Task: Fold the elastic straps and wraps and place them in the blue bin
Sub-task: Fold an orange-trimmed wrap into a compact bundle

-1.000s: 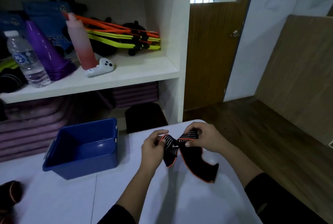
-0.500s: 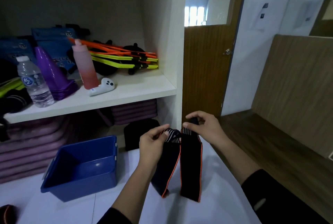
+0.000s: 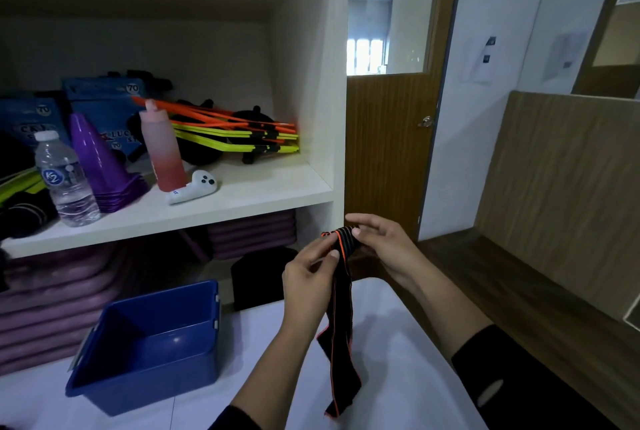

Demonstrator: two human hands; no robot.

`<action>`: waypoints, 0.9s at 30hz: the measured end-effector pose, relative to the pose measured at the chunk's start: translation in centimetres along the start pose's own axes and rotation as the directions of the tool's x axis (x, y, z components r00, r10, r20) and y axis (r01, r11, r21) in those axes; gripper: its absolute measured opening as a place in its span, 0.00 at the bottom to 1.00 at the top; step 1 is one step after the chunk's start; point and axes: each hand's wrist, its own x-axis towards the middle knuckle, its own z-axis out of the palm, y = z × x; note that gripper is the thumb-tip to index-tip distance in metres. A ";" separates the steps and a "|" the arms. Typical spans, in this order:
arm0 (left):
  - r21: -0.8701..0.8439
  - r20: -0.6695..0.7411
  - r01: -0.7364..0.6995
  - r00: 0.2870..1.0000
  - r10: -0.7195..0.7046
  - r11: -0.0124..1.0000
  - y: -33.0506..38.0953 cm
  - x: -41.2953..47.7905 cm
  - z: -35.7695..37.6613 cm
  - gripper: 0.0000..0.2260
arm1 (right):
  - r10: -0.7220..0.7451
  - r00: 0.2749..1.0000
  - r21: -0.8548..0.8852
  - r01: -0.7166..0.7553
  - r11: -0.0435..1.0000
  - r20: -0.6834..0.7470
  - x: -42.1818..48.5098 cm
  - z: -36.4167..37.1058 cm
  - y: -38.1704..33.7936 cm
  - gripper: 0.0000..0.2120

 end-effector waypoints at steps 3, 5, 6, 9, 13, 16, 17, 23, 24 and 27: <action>-0.056 0.077 -0.046 0.996 0.050 0.997 1.1 -0.3 0.2 0.16 | -0.021 0.999 0.027 0.020 0.999 0.029 0.0 -0.2 -0.5 0.15; -0.096 0.094 -0.054 0.994 0.062 0.994 1.2 -0.2 0.3 0.15 | -0.057 0.997 -0.082 0.061 0.995 0.050 0.0 -0.4 -0.7 0.21; -0.125 0.095 -0.038 0.994 0.051 0.991 1.3 0.0 0.3 0.15 | -0.074 0.996 -0.164 0.082 0.983 0.056 -0.1 -0.4 -0.9 0.25; -0.139 0.130 -0.005 0.991 0.024 0.990 1.4 0.5 0.4 0.14 | -0.169 0.986 -0.386 0.162 0.908 0.018 0.0 -0.3 -0.8 0.30; -0.045 0.190 -0.006 0.982 0.015 0.999 1.5 1.0 0.3 0.16 | -0.251 0.968 -0.463 0.220 0.859 -0.005 0.1 -0.4 -0.6 0.25; 0.103 0.122 -0.117 0.987 0.105 0.988 1.2 1.4 0.1 0.17 | -0.248 0.969 -0.463 0.225 0.857 0.012 0.0 -0.5 -0.9 0.21; 0.182 0.074 -0.157 0.987 0.146 0.971 1.0 1.6 0.0 0.17 | -0.242 0.970 -0.450 0.224 0.864 0.019 0.1 -0.6 -1.0 0.20; 0.383 -0.034 -0.234 0.963 0.266 0.894 0.4 3.3 -1.0 0.14 | -0.154 0.982 -0.291 0.179 0.940 0.105 0.5 -0.9 -2.3 0.17; 0.383 -0.033 -0.240 0.962 0.272 0.892 0.5 3.5 -1.1 0.13 | -0.146 0.982 -0.288 0.175 0.942 0.119 0.6 -0.8 -2.4 0.17; 0.413 -0.030 -0.267 0.952 0.306 0.871 0.9 3.9 -1.3 0.13 | -0.134 0.975 -0.345 0.189 0.919 0.176 0.9 -0.3 -2.7 0.18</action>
